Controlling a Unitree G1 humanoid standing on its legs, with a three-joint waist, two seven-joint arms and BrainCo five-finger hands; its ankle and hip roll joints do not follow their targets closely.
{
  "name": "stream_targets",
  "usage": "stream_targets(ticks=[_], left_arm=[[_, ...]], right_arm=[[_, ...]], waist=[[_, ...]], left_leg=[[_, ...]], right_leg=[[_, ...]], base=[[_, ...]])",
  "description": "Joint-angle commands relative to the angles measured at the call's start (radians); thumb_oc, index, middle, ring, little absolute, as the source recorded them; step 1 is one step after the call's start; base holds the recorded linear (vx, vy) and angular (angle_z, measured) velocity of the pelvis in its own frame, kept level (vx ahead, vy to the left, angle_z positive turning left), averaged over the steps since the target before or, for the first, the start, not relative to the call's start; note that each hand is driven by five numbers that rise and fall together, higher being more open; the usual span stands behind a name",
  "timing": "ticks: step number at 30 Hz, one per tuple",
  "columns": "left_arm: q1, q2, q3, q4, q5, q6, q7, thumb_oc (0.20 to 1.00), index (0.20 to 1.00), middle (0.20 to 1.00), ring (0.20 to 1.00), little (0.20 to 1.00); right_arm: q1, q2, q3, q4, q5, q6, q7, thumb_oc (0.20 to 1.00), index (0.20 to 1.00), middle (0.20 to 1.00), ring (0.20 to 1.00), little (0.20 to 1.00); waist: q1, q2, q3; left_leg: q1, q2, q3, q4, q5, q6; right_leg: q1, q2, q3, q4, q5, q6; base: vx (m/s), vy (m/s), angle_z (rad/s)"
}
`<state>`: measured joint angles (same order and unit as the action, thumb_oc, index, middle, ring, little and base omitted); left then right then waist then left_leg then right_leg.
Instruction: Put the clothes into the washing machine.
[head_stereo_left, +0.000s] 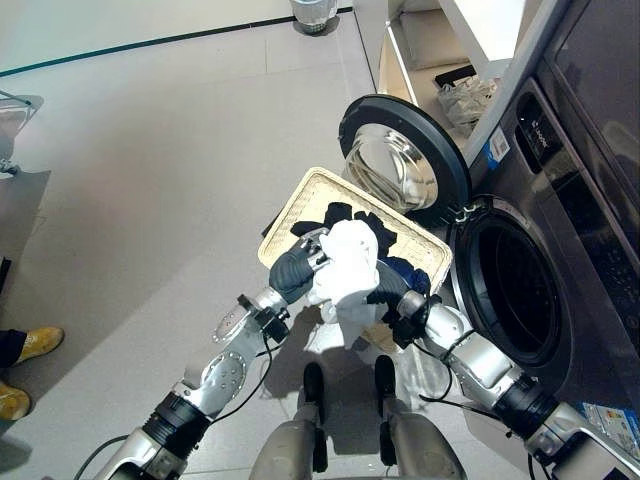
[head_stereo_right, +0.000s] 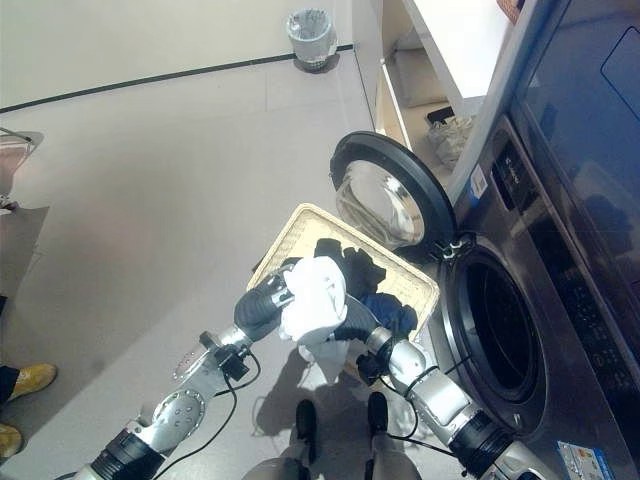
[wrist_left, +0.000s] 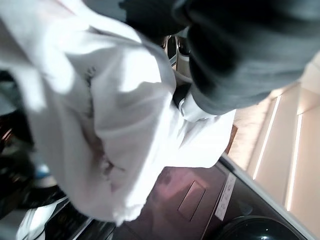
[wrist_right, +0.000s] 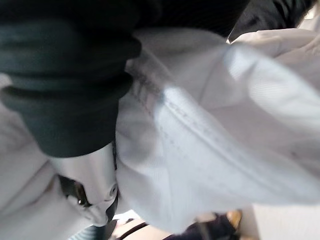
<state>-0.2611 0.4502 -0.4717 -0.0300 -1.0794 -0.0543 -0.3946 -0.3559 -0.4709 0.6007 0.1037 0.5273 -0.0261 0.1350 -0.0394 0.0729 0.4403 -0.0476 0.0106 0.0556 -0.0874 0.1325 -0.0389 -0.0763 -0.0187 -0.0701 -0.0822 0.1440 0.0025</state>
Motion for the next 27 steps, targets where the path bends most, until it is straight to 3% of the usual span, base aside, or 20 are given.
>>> stream_targets(ticks=[1,4,9,10,15,16,22,25,27], left_arm=[[-0.028,-0.023,-0.045,-0.067,-0.044,-0.039,-0.056,0.2,0.2,0.2,0.2,0.2],[-0.031,-0.021,-0.062,-0.058,-0.07,-0.031,-0.073,0.2,0.2,0.2,0.2,0.2],[-0.042,-0.018,-0.079,-0.038,-0.048,-0.037,-0.032,0.2,0.2,0.2,0.2,0.2],[-0.055,-0.015,-0.09,-0.009,0.021,-0.057,0.072,1.0,1.0,1.0,1.0,1.0],[-0.059,-0.002,-0.06,0.037,0.234,-0.117,0.313,1.0,1.0,1.0,1.0,1.0],[-0.051,0.002,-0.024,0.055,0.339,-0.13,0.443,1.0,1.0,1.0,1.0,1.0],[-0.049,0.028,0.05,0.167,0.601,-0.126,0.744,1.0,1.0,1.0,1.0,1.0],[-0.071,0.041,0.076,0.261,0.595,-0.101,0.844,1.0,1.0,1.0,1.0,1.0],[-0.079,0.031,0.103,0.35,0.556,-0.137,0.852,1.0,1.0,1.0,1.0,1.0]], right_arm=[[0.021,0.06,0.043,-0.056,0.118,0.036,0.044,0.2,0.2,0.2,0.2,0.2],[0.031,0.067,0.056,-0.041,0.244,0.117,0.103,0.2,0.2,0.2,0.2,0.2],[0.031,0.089,0.06,-0.008,0.415,0.158,0.134,0.2,0.2,0.2,0.2,0.2],[0.031,0.113,0.06,0.023,0.524,0.167,0.137,0.2,0.2,0.2,0.2,0.2],[0.059,0.145,0.026,0.063,0.677,0.137,0.082,0.2,0.2,0.2,0.2,0.2],[0.086,0.164,-0.005,0.096,0.729,0.112,0.071,0.2,0.2,0.2,0.2,0.2],[0.127,0.176,-0.117,0.225,0.799,0.078,0.055,0.2,0.2,0.2,0.2,0.2],[0.116,0.167,-0.162,0.291,0.842,0.068,0.034,0.2,0.2,0.2,0.2,0.2],[0.107,0.158,-0.2,0.35,0.876,0.063,0.036,0.2,0.2,0.2,0.2,0.2]], waist=[[0.011,-0.046,-0.086],[0.01,-0.045,-0.072],[0.011,-0.042,-0.059],[0.011,-0.038,-0.05],[0.011,-0.028,-0.034],[0.012,-0.023,-0.027],[0.007,-0.007,0.001],[0.002,0.001,0.01],[-0.004,0.008,0.016]], left_leg=[[-0.038,-0.064,0.015,0.076,-0.134,0.022],[-0.045,-0.065,0.016,0.073,-0.131,0.025],[-0.055,-0.065,0.019,0.074,-0.127,0.026],[-0.064,-0.066,0.018,0.076,-0.123,0.025],[-0.08,-0.068,0.017,0.075,-0.114,0.024],[-0.091,-0.07,0.017,0.074,-0.11,0.024],[-0.129,-0.072,0.025,0.091,-0.104,0.018],[-0.147,-0.072,0.033,0.102,-0.102,0.013],[-0.157,-0.074,0.039,0.113,-0.101,0.01]], right_leg=[[-0.024,-0.029,-0.056,0.105,-0.145,0.065],[-0.032,-0.027,-0.056,0.105,-0.144,0.062],[-0.042,-0.027,-0.059,0.106,-0.14,0.059],[-0.052,-0.027,-0.059,0.109,-0.139,0.059],[-0.07,-0.029,-0.064,0.113,-0.137,0.059],[-0.08,-0.03,-0.066,0.116,-0.139,0.057],[-0.122,-0.04,-0.071,0.151,-0.15,0.052],[-0.145,-0.046,-0.074,0.169,-0.155,0.049],[-0.16,-0.051,-0.073,0.184,-0.156,0.049]], base=[[-0.03,-0.004,-0.01],[-0.05,0.0,-0.02],[-0.03,-0.004,-0.02],[-0.03,-0.006,0.01],[-0.02,0.002,0.0],[-0.03,0.011,-0.01],[-0.03,0.002,-0.04],[0.0,0.0,0.0],[0.0,0.0,0.0]])
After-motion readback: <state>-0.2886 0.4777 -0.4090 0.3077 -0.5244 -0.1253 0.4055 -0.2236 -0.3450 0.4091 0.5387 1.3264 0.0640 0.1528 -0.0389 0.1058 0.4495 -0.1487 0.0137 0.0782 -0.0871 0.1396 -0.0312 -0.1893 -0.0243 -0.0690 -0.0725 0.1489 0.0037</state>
